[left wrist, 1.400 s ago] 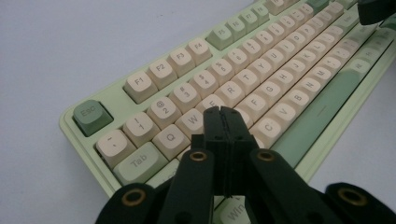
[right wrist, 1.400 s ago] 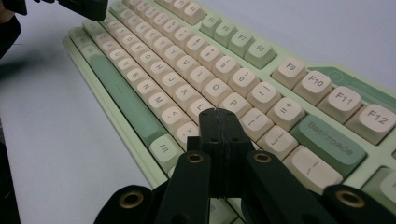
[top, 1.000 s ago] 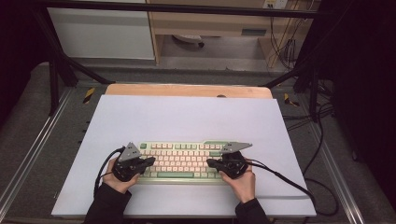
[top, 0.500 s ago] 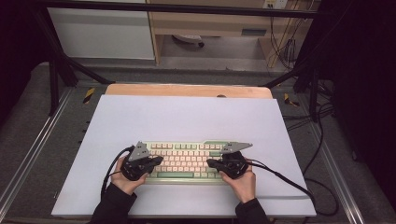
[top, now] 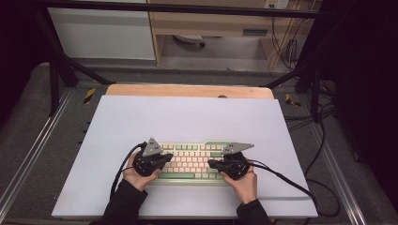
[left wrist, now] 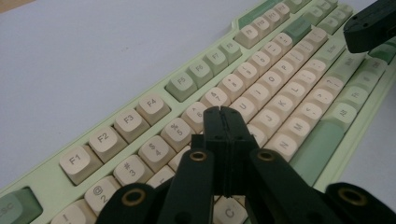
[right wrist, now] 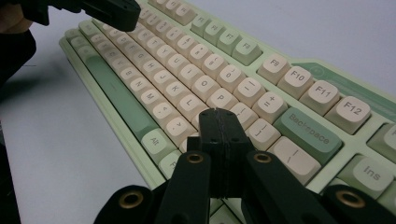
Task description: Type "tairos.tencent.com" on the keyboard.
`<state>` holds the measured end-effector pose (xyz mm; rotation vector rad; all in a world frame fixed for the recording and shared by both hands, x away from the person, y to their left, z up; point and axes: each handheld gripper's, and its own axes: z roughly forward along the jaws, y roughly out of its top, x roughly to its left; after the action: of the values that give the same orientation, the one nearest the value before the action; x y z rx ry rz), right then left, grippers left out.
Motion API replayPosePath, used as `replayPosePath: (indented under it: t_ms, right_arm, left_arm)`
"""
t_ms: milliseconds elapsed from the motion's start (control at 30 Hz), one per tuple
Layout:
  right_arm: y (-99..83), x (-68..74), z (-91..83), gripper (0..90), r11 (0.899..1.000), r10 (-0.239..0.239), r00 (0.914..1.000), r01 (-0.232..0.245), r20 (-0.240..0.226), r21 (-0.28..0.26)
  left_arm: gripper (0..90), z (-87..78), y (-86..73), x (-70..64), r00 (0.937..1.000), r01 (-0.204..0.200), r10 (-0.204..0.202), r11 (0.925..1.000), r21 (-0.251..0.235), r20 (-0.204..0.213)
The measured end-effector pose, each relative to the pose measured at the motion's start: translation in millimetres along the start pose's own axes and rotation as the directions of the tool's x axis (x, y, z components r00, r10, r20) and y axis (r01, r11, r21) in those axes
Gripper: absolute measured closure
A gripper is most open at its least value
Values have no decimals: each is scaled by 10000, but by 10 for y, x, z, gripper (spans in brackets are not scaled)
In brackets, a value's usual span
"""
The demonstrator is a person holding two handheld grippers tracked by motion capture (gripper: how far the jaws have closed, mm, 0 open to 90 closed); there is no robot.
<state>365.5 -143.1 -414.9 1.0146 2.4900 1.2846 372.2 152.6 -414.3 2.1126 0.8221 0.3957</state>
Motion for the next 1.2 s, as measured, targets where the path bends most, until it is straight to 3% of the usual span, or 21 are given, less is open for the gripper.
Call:
replayPosePath:
  t_ms: [400,933,1200]
  right_arm:
    - [-2,1,4,900,10000,-8,10000,8,-9,-2]
    - [1,3,-8,900,10000,19,10000,-19,-23,-6]
    - [3,4,-15,900,10000,-6,10000,7,2,-37]
  left_arm:
    - [900,176,-41,-2,9997,-61,67,9996,274,-214]
    - [900,202,-65,-4,9998,-113,117,9995,309,-139]
    - [900,126,-51,-13,9999,-153,154,9997,166,-45]
